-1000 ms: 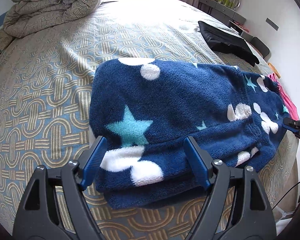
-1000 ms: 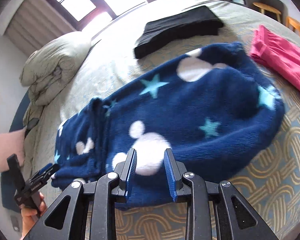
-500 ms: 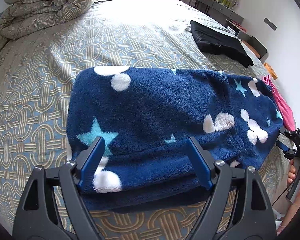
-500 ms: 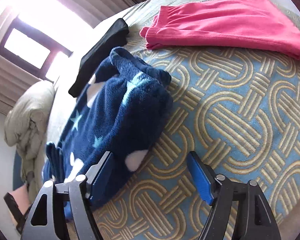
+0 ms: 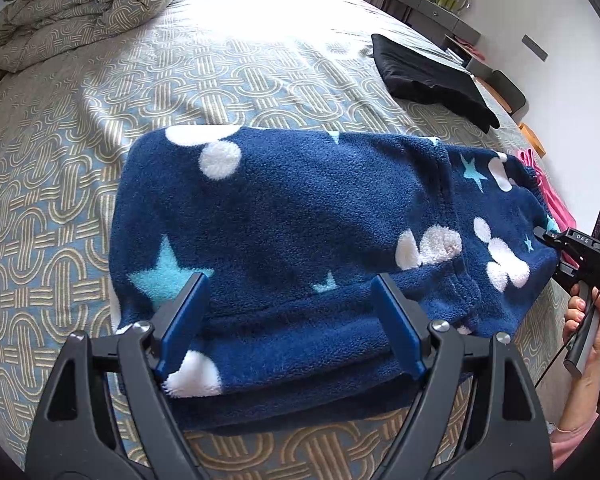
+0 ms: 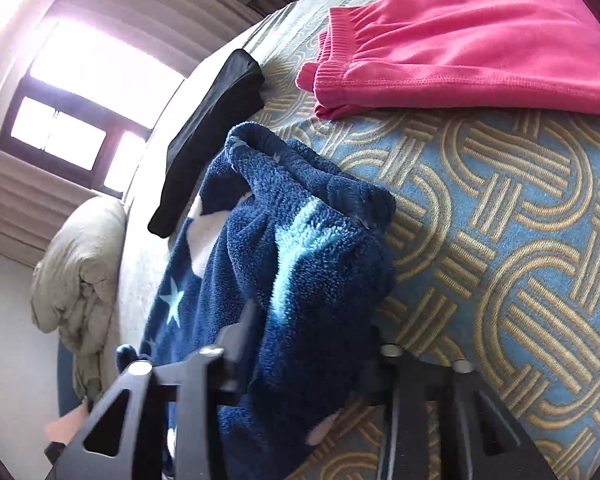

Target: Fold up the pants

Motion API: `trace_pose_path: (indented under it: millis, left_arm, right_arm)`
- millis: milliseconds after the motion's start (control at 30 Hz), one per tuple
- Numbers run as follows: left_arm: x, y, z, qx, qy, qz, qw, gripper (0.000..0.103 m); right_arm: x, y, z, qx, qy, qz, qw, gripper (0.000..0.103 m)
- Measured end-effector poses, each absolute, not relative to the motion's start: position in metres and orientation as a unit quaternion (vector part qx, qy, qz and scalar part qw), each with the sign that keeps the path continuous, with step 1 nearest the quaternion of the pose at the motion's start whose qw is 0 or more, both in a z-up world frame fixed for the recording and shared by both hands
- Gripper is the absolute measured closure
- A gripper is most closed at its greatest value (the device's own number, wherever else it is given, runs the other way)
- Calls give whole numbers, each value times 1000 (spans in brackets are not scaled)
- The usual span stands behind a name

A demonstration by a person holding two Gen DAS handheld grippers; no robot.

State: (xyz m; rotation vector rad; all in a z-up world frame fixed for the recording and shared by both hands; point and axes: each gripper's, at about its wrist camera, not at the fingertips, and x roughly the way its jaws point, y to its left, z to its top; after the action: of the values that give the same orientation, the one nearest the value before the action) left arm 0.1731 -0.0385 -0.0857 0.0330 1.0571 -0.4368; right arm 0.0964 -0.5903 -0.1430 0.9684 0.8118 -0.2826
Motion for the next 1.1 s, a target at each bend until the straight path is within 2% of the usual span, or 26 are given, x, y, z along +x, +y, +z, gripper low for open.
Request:
trace_pose_path:
  millis: [133, 233, 367, 467, 567, 633, 733, 900, 1100]
  left_arm:
    - [173, -51, -85, 21, 500, -226, 836, 20]
    - [173, -53, -87, 5, 506, -238, 829, 20]
    - [175, -39, -89, -32, 514, -238, 823, 20]
    - [177, -10, -91, -74, 517, -226, 822, 20]
    - [179, 17, -92, -123, 519, -219, 817, 20]
    - [179, 28, -92, -145, 522, -228, 809, 20]
    - [179, 23, -93, -151, 526, -244, 801, 20]
    - [182, -5, -100, -194, 550, -299, 755, 9]
    - [186, -39, -104, -176, 564, -311, 744, 2]
  right_arm:
    - [93, -575, -117, 402, 363, -138, 829, 82]
    - [103, -528, -72, 271, 350, -134, 887, 83]
    - [120, -418, -30, 96, 331, -33, 938, 83]
    - [129, -329, -37, -20, 331, 54, 942, 83]
    - [132, -260, -71, -125, 354, 117, 919, 84]
    - [134, -237, -93, -151, 384, 144, 899, 83]
    - [134, -225, -110, -184, 398, 141, 888, 78]
    - [130, -233, -107, -160, 404, 162, 886, 67]
    - [115, -261, -87, -117, 397, 165, 895, 51]
